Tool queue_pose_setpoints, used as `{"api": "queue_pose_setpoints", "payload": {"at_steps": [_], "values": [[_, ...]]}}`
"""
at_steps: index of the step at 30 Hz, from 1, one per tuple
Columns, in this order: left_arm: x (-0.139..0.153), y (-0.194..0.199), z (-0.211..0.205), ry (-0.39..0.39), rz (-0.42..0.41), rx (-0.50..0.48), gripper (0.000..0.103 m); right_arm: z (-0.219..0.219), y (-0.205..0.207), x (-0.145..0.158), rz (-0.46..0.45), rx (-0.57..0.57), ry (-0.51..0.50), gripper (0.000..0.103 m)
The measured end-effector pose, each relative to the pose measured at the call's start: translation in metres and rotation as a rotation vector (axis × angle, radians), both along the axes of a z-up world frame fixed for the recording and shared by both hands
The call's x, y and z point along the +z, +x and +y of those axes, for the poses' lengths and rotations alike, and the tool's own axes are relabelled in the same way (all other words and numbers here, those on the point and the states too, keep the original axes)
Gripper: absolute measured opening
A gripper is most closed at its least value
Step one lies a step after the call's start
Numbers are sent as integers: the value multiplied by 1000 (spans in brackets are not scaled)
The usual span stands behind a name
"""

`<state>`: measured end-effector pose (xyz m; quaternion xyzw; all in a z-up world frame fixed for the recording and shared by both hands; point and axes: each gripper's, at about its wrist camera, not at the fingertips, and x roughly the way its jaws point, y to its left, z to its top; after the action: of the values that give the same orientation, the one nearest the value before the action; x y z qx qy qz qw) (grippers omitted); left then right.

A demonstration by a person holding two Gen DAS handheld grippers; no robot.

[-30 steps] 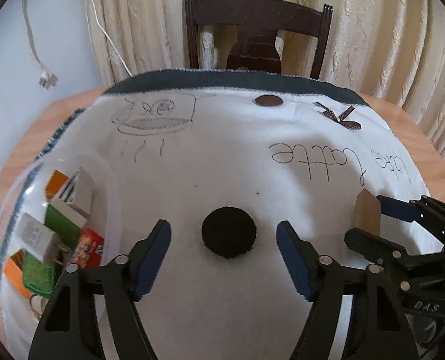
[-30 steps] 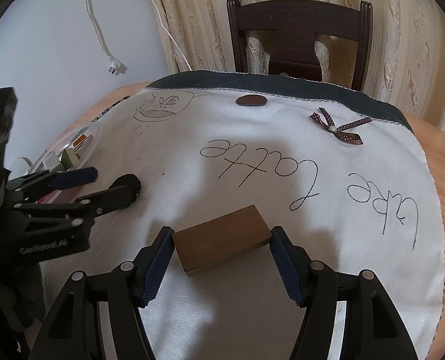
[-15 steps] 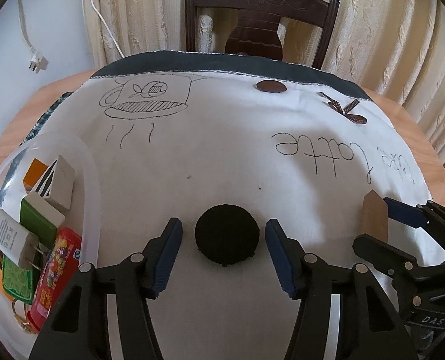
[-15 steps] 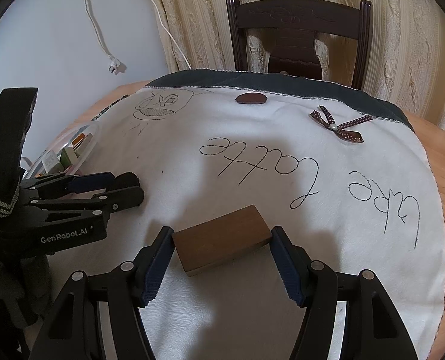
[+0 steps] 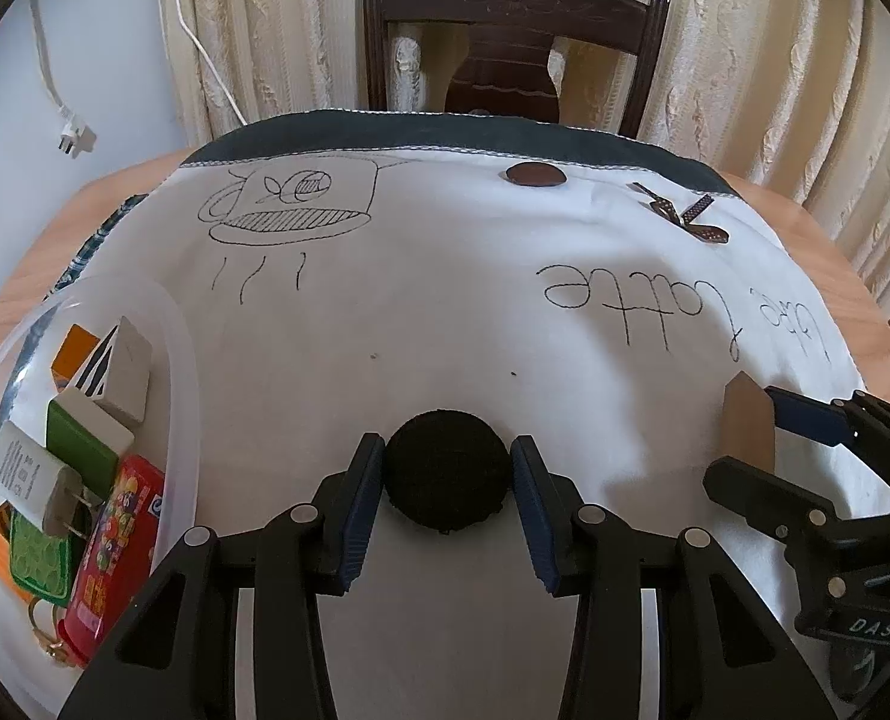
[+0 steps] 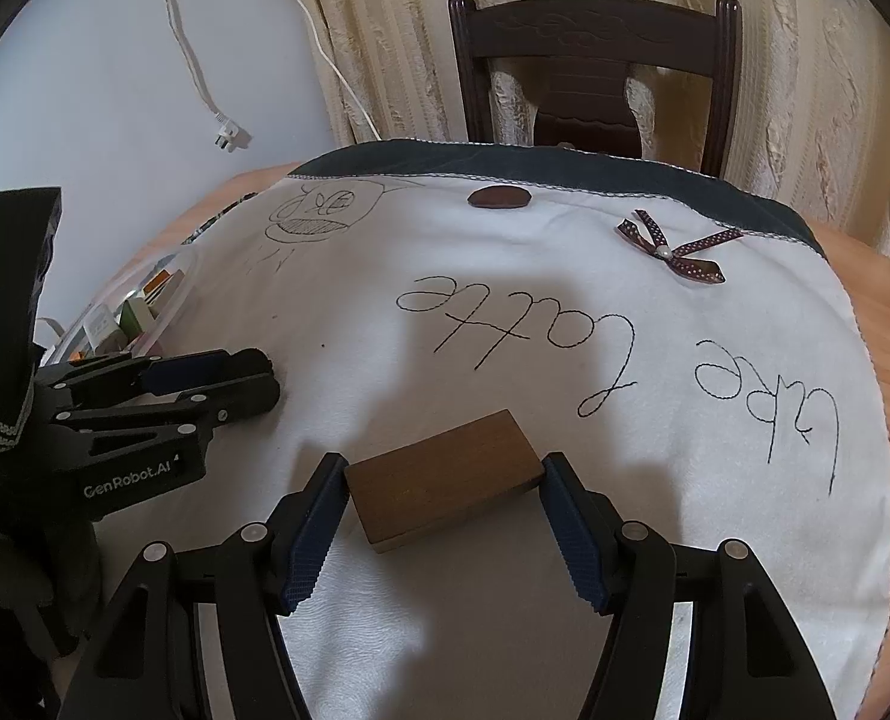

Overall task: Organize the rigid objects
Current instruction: 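Lift the black puck with the left tool and carry it over the clear bowl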

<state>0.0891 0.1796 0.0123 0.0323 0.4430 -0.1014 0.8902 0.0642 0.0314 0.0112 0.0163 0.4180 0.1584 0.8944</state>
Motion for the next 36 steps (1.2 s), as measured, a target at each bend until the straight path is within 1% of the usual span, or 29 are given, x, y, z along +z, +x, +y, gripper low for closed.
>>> {"api": "queue_pose_setpoints", "payload": {"at_steps": [9, 22, 36], "values": [[7, -11, 1, 5, -32, 7, 44, -2, -1, 2, -9, -6, 12, 69], [19, -23, 16, 25, -91, 70, 44, -2, -2, 5, -22, -11, 20, 69], [30, -30, 28, 13, -125, 97, 44, -3, -8, 11, -35, -30, 41, 69]]}}
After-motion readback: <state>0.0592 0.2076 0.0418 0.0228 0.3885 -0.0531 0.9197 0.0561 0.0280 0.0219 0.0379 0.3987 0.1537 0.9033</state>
